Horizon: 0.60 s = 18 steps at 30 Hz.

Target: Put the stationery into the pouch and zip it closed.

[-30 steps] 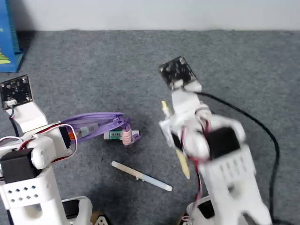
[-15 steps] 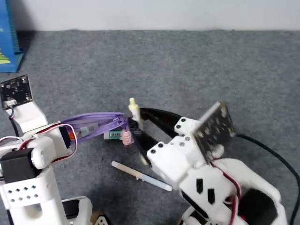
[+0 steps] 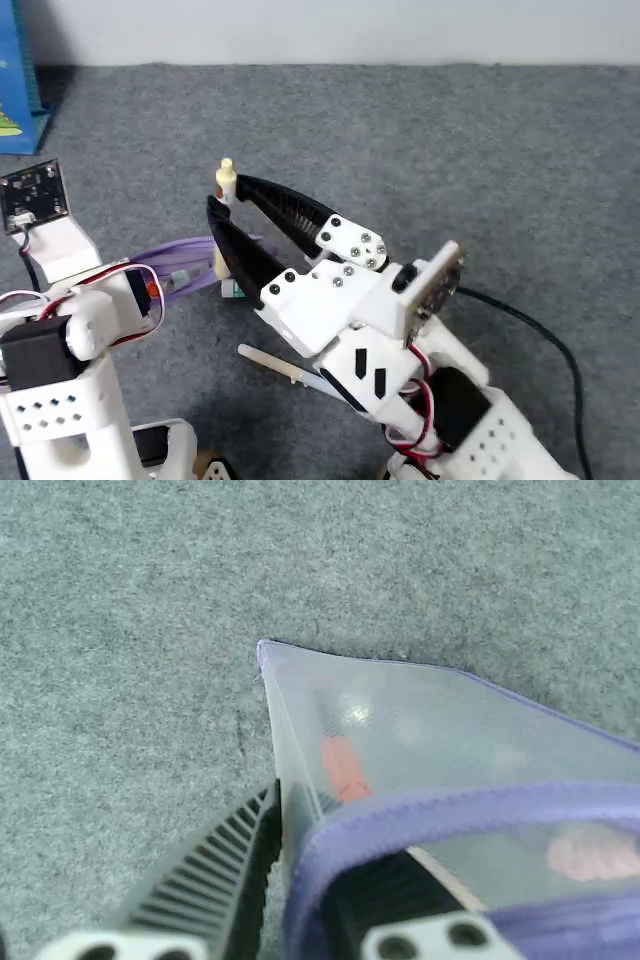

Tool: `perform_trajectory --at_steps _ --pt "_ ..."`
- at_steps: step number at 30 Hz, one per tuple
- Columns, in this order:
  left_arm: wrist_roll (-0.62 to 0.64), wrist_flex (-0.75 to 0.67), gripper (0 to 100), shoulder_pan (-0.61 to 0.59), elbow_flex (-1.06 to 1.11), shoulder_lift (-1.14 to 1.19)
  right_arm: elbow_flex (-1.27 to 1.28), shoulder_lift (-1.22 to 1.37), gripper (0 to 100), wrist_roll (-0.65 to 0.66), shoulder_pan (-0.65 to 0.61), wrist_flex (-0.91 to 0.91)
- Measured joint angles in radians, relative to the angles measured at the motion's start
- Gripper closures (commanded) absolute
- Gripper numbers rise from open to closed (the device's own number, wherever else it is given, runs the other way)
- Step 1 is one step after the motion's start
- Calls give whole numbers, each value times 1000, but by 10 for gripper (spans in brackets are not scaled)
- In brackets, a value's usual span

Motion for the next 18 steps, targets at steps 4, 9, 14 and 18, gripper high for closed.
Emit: perform_trajectory --at_steps 4,9,14,18 --pt "0 0 988 0 0 0 75 2 991 23 0 -146" --pt "0 0 988 0 0 0 158 92 991 114 0 -258" --pt "0 0 988 0 0 0 235 110 942 189 -31 -262" --pt "0 0 988 0 0 0 238 106 753 222 -63 -86"
